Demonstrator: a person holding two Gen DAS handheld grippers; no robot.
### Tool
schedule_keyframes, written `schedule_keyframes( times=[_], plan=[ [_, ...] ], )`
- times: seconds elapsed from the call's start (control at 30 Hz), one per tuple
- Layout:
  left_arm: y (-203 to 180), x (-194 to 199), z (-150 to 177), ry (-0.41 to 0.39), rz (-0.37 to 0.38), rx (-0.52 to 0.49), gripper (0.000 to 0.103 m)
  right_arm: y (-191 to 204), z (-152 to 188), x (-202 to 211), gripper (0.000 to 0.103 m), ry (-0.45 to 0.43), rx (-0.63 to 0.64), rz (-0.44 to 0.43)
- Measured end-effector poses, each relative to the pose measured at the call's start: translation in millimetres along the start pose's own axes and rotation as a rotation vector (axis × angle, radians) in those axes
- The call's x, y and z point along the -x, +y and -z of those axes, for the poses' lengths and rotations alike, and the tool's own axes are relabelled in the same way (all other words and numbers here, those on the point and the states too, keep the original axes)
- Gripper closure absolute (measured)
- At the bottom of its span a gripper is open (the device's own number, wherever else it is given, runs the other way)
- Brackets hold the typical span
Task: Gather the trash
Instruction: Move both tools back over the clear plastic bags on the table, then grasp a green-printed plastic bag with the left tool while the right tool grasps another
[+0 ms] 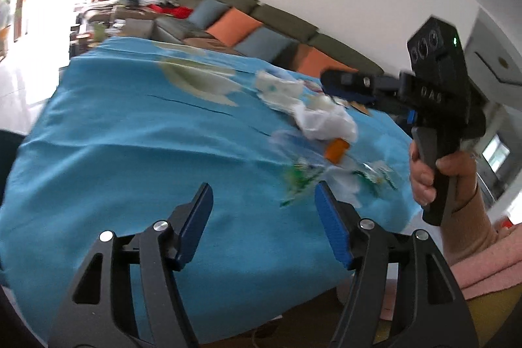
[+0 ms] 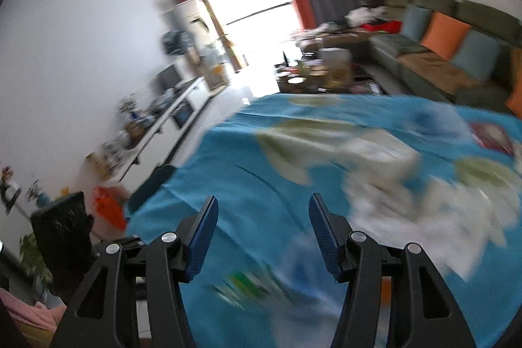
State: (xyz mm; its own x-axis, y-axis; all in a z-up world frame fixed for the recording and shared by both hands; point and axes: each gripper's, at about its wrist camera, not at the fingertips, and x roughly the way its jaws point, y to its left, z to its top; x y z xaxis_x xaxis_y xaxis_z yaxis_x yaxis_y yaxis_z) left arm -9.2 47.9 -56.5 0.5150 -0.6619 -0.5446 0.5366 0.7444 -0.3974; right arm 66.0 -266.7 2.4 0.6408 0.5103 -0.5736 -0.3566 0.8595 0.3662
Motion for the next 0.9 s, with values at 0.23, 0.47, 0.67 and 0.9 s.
schedule_keyframes(
  times=[0.23,0.47,0.67,0.9],
  plan=[
    [-20,-30,-6,0.054,0.027,-0.044,0.038,-52,33,40,0.048,-0.035,-0.104,0.119],
    [-17,-53,-10,0.108,0.016,-0.019,0.039,-78,61,62,0.046,-0.02,-0.153,0.156],
    [-14,-59,-9,0.123,0.002,-0.009,0.042,-94,87,69,0.037,0.01,-0.213,0.126],
    [-14,-61,-10,0.13,0.016,-0.006,0.046,-96,106,68,0.037,0.043,-0.252,0.076]
  ],
)
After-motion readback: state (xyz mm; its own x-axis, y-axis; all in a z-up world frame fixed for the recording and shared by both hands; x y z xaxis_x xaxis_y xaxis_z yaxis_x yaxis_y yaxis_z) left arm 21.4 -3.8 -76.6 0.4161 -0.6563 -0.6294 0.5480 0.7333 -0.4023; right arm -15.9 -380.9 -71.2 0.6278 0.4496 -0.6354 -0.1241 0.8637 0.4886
